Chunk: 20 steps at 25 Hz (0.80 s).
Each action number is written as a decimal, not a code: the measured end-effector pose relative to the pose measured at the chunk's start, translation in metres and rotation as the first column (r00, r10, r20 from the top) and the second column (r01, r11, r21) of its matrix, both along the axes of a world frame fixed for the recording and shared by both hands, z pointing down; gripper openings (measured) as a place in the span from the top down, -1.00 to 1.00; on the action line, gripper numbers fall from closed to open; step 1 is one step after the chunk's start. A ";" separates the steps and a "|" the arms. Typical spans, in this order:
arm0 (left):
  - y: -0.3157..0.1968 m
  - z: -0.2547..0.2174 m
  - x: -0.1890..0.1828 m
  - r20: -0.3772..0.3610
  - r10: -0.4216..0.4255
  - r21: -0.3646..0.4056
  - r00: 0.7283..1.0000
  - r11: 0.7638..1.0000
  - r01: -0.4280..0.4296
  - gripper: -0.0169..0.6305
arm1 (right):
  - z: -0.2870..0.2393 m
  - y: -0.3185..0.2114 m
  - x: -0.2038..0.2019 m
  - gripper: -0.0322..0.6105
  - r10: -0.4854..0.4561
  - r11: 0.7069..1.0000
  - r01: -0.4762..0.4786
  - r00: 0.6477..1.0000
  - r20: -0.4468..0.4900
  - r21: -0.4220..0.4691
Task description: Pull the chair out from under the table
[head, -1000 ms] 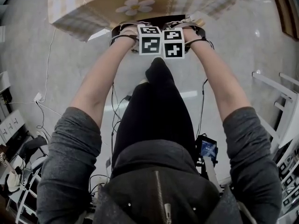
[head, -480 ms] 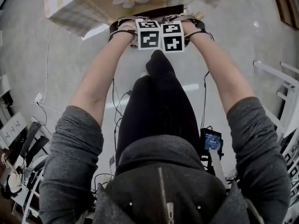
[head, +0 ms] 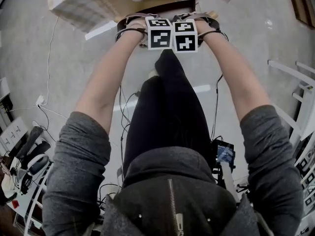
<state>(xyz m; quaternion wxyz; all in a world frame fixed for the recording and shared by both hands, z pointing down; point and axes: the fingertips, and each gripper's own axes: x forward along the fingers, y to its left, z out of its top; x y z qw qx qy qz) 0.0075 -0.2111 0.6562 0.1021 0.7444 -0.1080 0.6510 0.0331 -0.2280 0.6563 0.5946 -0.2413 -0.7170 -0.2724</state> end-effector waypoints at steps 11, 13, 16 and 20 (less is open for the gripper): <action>0.020 0.002 0.009 0.004 -0.004 0.029 1.000 1.000 0.004 0.54 | 0.003 0.021 0.010 0.54 0.002 1.000 -0.002 1.000 -0.001 0.021; 0.027 0.002 0.011 0.004 0.001 0.030 1.000 1.000 -0.002 0.54 | 0.003 0.028 0.012 0.54 0.008 1.000 -0.008 1.000 -0.002 0.020; 0.039 0.002 0.015 0.001 0.003 0.029 1.000 1.000 -0.003 0.54 | 0.002 0.040 0.016 0.54 0.010 1.000 -0.010 1.000 -0.005 0.018; 0.052 0.001 0.021 -0.003 0.004 0.029 1.000 1.000 -0.004 0.54 | 0.002 0.052 0.021 0.54 0.009 1.000 -0.009 1.000 -0.010 0.020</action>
